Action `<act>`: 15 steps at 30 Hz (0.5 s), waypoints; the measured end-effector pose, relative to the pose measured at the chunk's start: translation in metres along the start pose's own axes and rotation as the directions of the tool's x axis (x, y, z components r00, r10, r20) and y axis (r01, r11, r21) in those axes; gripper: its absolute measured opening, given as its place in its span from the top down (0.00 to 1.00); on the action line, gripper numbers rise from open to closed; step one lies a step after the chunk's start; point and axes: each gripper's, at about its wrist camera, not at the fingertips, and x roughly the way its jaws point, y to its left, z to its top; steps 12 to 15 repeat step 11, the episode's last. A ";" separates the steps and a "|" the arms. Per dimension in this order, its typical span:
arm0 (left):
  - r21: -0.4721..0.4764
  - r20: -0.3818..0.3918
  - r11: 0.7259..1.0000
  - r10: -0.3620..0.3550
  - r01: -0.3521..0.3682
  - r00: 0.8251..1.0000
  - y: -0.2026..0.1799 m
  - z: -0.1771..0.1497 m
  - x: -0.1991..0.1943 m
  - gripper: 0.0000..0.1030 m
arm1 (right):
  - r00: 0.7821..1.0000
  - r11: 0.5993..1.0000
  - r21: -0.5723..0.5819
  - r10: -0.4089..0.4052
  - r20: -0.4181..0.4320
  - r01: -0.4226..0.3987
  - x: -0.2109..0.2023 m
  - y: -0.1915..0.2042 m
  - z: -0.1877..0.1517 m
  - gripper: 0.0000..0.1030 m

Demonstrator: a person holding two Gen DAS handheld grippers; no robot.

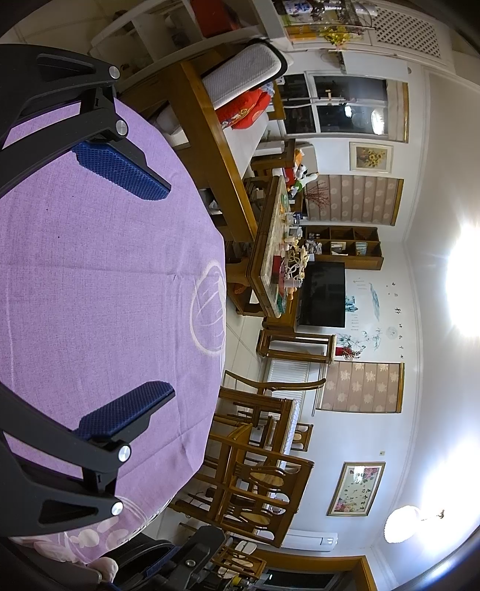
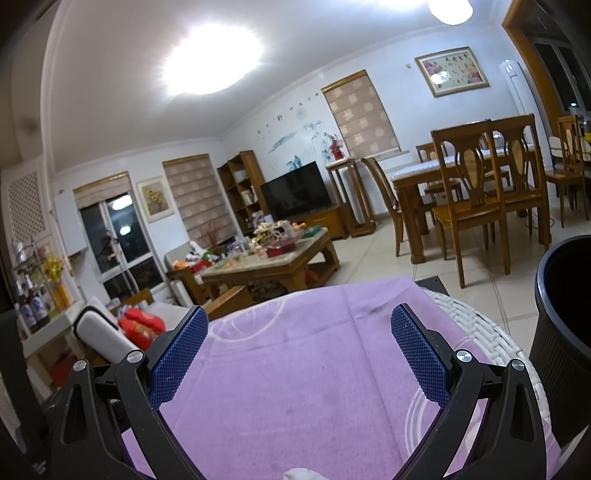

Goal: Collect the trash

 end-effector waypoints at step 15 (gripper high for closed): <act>-0.001 0.000 1.000 0.001 -0.001 1.000 0.003 0.001 0.000 0.05 | 1.000 1.000 0.002 -0.001 -0.003 0.001 0.000 0.001 0.000 0.05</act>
